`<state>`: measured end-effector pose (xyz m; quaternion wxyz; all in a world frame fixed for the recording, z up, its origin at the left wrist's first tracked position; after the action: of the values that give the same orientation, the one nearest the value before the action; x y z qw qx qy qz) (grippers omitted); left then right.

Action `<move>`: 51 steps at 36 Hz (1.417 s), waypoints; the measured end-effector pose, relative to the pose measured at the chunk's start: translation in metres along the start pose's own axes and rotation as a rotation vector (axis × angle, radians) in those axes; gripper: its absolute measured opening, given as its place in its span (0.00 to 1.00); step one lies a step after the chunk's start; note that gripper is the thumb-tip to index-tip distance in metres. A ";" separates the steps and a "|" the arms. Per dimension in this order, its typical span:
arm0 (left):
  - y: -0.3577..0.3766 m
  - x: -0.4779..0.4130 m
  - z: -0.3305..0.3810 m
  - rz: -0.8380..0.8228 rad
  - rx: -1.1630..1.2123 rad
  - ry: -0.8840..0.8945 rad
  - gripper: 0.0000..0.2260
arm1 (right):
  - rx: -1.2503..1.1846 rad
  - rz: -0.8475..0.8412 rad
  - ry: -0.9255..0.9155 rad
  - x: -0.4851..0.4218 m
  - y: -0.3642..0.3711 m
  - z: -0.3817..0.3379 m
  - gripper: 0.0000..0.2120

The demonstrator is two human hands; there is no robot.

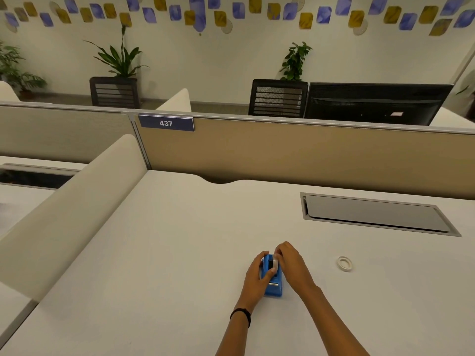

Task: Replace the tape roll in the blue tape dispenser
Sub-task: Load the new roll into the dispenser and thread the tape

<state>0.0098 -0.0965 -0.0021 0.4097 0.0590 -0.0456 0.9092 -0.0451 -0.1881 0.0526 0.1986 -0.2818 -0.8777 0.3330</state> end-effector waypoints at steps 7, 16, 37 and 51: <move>0.001 0.001 0.002 0.002 -0.006 -0.006 0.22 | 0.034 -0.003 0.033 -0.005 0.004 0.019 0.14; 0.001 0.001 0.003 0.007 -0.002 -0.019 0.23 | 0.091 0.053 -0.091 -0.009 -0.004 0.003 0.06; 0.001 0.004 0.007 -0.001 -0.013 -0.006 0.22 | 0.025 0.046 -0.106 -0.008 -0.005 0.001 0.06; 0.000 0.003 0.008 -0.012 -0.004 -0.020 0.16 | 0.127 -0.058 -0.190 0.005 0.004 0.008 0.17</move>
<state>0.0088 -0.0952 0.0067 0.4150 0.0676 -0.0515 0.9059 -0.0515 -0.1859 0.0452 0.1415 -0.2105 -0.8773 0.4074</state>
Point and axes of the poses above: each hand's wrist, its own x-axis away from the middle knuckle, its own y-axis out of the palm, z = x × y, the point moved 7 cm from there along -x, towards the middle knuckle, and after that the axes turned 8 degrees about x, right-handed, at the moved point
